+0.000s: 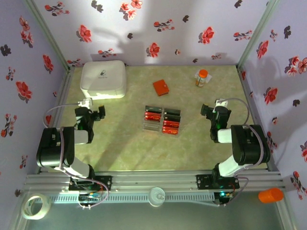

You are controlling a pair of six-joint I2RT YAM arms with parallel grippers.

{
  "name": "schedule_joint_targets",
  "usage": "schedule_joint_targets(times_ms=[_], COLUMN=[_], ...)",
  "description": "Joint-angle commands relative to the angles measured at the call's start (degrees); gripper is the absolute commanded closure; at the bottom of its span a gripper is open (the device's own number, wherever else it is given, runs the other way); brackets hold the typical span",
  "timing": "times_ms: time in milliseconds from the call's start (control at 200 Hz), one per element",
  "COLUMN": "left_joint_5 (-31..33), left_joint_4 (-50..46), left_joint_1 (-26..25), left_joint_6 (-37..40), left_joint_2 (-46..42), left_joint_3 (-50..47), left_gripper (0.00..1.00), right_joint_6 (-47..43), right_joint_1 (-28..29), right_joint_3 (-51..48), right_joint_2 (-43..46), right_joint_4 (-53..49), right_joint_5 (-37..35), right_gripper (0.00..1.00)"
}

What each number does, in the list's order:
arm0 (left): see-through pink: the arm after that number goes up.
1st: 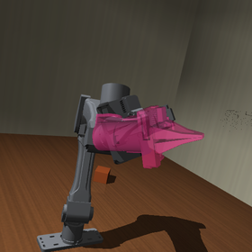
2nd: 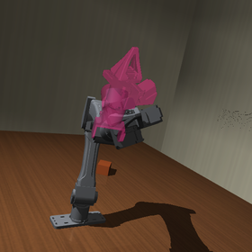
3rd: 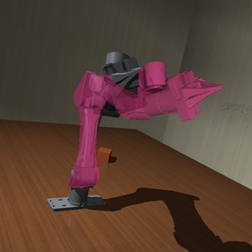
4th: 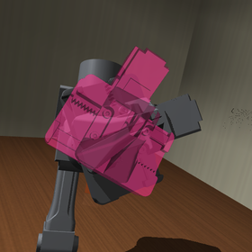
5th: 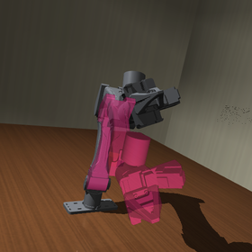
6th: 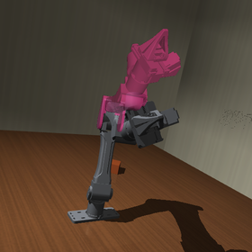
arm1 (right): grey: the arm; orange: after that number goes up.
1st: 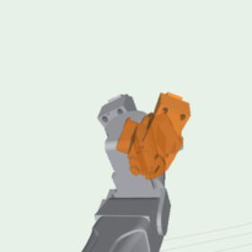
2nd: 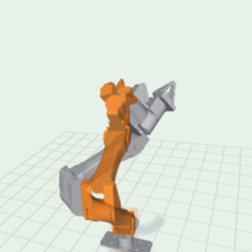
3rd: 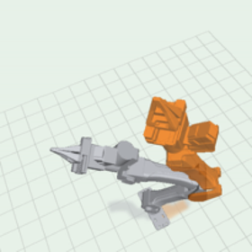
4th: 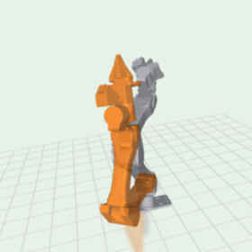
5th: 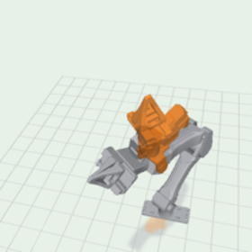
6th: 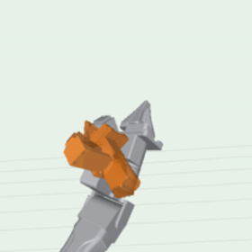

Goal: Put the credit cards into the card holder

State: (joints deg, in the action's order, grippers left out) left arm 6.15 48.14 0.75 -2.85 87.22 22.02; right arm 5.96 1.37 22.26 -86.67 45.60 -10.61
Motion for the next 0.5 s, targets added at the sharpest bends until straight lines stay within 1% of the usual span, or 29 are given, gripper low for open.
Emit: schedule_joint_targets(times_ms=[0,120,175,230,255,280,320,420,460,495], left_joint_5=[2.76,4.96,5.85,6.87,7.23,7.37,7.32,6.69,6.6,6.57], left_joint_4=[-3.42,-10.46,-15.55,-21.8,-24.61,-28.05,-33.49,-46.8,-51.89,-56.08], left_joint_1=[0.25,0.29,0.18,0.17,0.17,0.18,0.07,-0.78,-1.51,-2.33], left_joint_6=[-1.02,-1.62,-1.97,-3.79,-5.03,-6.43,-9.0,-14.97,-16.54,-17.8], left_joint_2=[-3.19,-6.38,-8.21,-10.05,-10.84,-11.6,-12.8,-14.7,-15.26,-15.51], left_joint_3=[1.87,4.21,6.54,9.41,10.9,12.35,15.08,21.58,23.7,25.65], left_gripper=[0.0,0.0,0.0,0.0,0.0,0.0,0.0,0.0,0.0,0.0], right_joint_6=[-0.19,4.34,10.13,18.51,20.68,21.1,20.92,18.88,19.29,19.76], right_joint_1=[-0.48,-0.49,-0.44,-0.65,-0.87,-1.09,-1.19,-1.03,-0.52,0.57], right_joint_3=[4.46,10.53,14.14,18.16,19.68,21.15,23.08,25.95,26.31,26.57], right_joint_2=[6.28,11.44,13.06,14.17,14.38,14.44,14.44,14.49,14.57,14.68], right_joint_4=[-9.62,-24.74,-32.52,-41.92,-45.66,-47.99,-50.85,-54.79,-55.58,-56.53], right_joint_5=[-0.39,-2.53,-4.93,-9.89,-10.05,-8.91,-4.22,10.34,15.51,18.64], right_gripper=[0.01,0.01,0.01,0.01,0.01,0.01,0.01,0.01,0.01,0.01])
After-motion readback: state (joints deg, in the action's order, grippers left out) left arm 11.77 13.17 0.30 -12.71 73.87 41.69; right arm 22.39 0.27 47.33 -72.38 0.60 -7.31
